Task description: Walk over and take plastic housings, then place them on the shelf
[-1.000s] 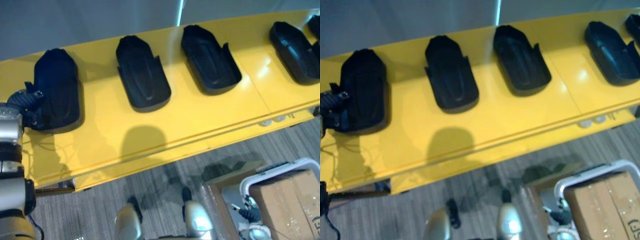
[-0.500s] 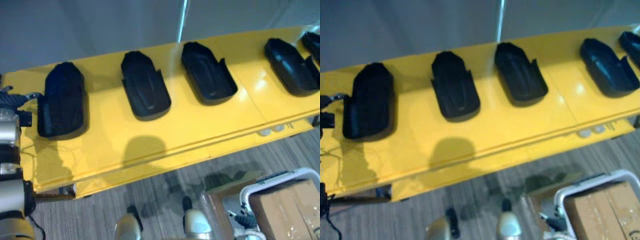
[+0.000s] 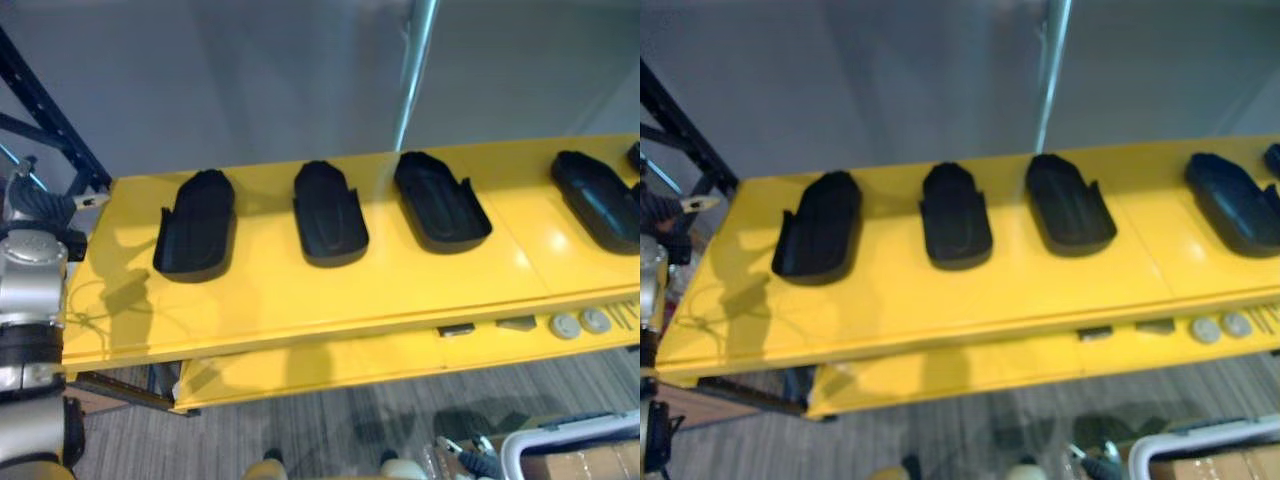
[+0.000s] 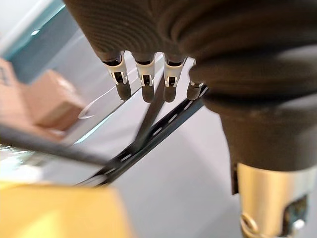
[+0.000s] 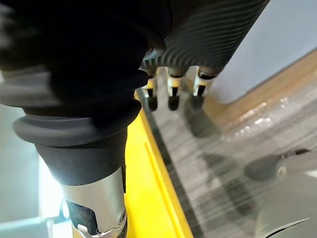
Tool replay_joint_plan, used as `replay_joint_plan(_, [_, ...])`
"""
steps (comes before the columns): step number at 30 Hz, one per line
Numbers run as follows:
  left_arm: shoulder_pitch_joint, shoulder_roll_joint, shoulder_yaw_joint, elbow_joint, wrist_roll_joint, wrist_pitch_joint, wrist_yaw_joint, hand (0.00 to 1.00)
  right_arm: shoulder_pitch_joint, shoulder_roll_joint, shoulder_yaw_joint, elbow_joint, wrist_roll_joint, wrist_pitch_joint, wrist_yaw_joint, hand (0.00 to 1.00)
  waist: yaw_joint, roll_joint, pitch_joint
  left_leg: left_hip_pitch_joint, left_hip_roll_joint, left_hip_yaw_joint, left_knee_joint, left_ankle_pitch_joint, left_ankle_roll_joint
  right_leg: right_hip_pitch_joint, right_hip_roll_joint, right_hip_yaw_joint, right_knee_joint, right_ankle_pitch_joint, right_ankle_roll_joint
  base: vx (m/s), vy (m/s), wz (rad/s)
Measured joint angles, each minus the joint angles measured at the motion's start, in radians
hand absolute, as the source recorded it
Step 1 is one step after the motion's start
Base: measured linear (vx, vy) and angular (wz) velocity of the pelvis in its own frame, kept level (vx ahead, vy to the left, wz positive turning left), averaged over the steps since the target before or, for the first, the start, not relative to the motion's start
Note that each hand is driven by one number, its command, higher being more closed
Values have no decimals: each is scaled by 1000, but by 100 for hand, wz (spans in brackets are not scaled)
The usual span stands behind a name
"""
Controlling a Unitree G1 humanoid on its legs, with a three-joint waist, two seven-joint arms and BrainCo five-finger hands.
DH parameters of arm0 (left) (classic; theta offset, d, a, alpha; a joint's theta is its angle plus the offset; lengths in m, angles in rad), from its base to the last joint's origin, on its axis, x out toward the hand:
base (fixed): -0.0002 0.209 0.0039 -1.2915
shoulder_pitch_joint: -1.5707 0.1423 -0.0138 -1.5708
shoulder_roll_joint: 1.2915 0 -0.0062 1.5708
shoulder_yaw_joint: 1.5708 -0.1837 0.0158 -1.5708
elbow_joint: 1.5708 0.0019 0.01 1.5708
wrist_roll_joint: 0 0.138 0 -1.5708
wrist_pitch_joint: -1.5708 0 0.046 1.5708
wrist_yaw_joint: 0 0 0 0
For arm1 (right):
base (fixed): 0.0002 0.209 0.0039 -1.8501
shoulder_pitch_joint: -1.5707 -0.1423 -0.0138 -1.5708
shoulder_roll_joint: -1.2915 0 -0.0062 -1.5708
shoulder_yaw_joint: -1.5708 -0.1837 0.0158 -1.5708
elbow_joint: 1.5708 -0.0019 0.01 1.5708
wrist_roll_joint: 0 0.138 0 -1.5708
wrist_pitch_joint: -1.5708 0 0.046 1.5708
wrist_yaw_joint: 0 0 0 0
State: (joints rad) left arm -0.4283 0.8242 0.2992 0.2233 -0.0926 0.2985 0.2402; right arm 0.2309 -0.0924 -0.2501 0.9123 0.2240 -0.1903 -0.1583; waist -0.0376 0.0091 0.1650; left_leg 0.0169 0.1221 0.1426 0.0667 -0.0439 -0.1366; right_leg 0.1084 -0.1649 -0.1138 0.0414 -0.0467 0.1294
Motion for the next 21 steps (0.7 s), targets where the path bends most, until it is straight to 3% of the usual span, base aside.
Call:
replay_joint_plan(2, [121, -103, 64, -156, -20, -57, 43, 0, 3, 3, -47, 24, 23, 2, -19, 0, 5, 11, -29, 3, -11, -31, -34, 24, 0, 17, -5, -30, -13, 0, 0, 80, -20, 43])
replay_joint_plan(5, [354, -347, 80, -327, -20, -132, 86, 0, 1, 17, -97, 59, 39, 3, -40, 0, 47, 25, -61, 17, -16, -54, -58, 30, 0, 38, -5, -66, -17, 0, -1, 63, -8, 28])
replay_joint_plan(6, [397, -394, 77, -342, -25, -146, 90, 0, -1, 20, -102, 59, 39, 3, -41, 0, 53, 25, -67, 17, -17, -58, -59, 31, 0, 39, -5, -72, -17, 0, -1, 42, -7, 24])
replay_joint_plan(8, [564, -580, 50, -370, -101, -180, 73, 0, -10, 40, -116, 62, 39, 6, -50, 0, 73, 22, -68, 18, -22, -89, -64, 29, -2, 60, -7, -97, -17, -1, -2, 8, -4, 34])
replay_joint_plan(12, [696, -659, -49, -352, -107, -191, 37, 0, -25, 55, -116, 67, 37, 45, -64, 0, 100, 12, -66, 35, -23, -91, -82, 36, 5, 72, -10, -114, -17, -7, -11, -36, -15, 12])
replay_joint_plan(15, [709, -703, -90, -242, -147, -246, 37, 0, -34, 55, -118, 67, 37, 69, -64, 0, 100, 5, -62, 72, -29, -100, -154, 83, 8, 81, -12, -135, -17, -20, -17, -56, -31, 8])
replay_joint_plan(18, [703, -727, -91, -41, -304, -319, 111, 0, -48, 55, -121, 67, 39, 82, -62, 0, 87, -10, -52, 80, -35, -112, -155, 97, 7, 89, -15, -155, -11, -33, -7, -57, -17, 10])
replay_joint_plan(21, [701, -745, -60, 220, -350, -384, 172, 0, -48, 55, -122, 75, 42, 88, -62, 0, 83, -26, -41, 86, -42, -130, -155, 99, 6, 101, -17, -174, -4, -50, 5, -39, -28, 14])
